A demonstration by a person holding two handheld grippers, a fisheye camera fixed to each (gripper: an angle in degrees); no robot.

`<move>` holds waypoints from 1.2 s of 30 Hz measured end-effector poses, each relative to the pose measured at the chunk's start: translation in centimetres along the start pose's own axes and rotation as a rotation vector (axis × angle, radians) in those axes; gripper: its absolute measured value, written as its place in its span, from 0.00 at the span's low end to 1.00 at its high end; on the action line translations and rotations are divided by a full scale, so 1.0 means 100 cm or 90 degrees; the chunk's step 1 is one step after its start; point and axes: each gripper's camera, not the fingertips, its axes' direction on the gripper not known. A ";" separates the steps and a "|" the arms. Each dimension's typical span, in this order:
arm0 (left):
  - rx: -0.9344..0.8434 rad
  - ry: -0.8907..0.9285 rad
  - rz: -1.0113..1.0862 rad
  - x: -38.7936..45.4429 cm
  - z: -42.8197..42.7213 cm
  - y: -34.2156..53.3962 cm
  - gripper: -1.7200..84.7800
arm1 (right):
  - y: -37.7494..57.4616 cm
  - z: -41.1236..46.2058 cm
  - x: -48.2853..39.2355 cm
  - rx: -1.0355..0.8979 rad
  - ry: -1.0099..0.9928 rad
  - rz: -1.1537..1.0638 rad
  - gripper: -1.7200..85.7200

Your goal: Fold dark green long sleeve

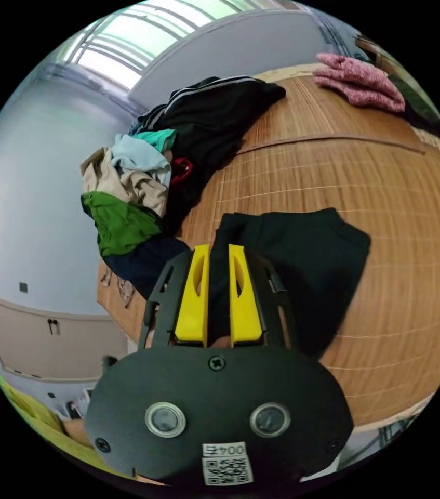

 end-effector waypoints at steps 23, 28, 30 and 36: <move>-0.127 -0.201 0.505 0.168 0.139 -0.067 0.02 | 0.107 -0.116 0.152 -0.100 -0.002 0.072 0.12; -0.123 -0.254 0.472 0.158 0.139 -0.065 0.02 | 0.127 -0.161 0.228 -0.051 -0.209 0.204 0.15; -0.127 -0.264 0.469 0.159 0.143 -0.066 0.02 | 0.129 -0.172 0.248 -0.029 -0.248 0.238 0.16; -0.130 -0.279 0.477 0.174 0.152 -0.064 0.02 | 0.112 -0.201 0.283 -0.041 -0.295 0.270 0.20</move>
